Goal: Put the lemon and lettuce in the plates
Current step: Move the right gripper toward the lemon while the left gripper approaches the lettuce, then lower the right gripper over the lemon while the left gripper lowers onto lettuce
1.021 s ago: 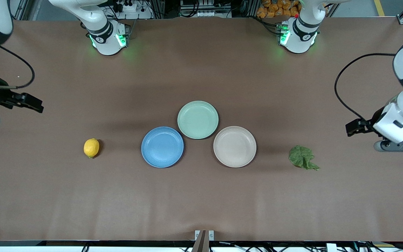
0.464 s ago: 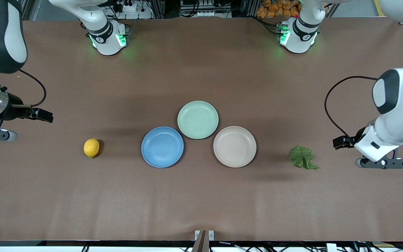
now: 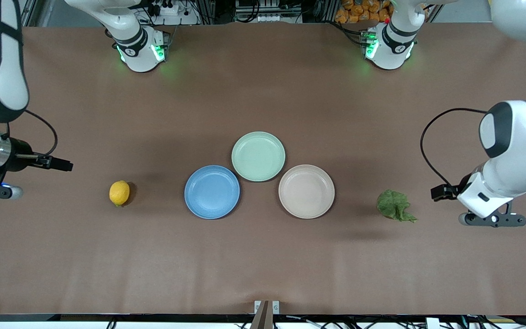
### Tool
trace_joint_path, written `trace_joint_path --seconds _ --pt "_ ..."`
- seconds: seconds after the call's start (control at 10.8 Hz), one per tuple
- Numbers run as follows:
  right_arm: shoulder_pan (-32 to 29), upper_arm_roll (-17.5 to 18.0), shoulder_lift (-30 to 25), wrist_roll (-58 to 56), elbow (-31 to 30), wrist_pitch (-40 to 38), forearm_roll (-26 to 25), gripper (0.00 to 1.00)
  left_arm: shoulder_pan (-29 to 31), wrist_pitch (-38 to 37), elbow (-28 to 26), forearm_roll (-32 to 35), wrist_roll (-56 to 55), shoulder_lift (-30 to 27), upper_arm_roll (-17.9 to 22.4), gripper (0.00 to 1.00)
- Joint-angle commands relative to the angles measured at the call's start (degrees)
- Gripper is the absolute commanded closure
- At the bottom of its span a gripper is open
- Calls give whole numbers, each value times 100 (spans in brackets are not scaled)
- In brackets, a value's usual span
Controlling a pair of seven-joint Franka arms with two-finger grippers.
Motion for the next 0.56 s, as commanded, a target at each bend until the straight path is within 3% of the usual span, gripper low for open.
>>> trace_joint_path --seconds 0.0,0.28,0.46 --pt "-74 62 24 -170 -204 265 115 0 -31 419 148 17 -67 425 -5 0" --pt "-48 71 41 -240 -661 810 150 0 -129 455 148 44 -59 750 -13 0" --pt "-4 80 50 -249 -1022 1293 150 0 -76 832 131 -419 11 1066 -14 0"
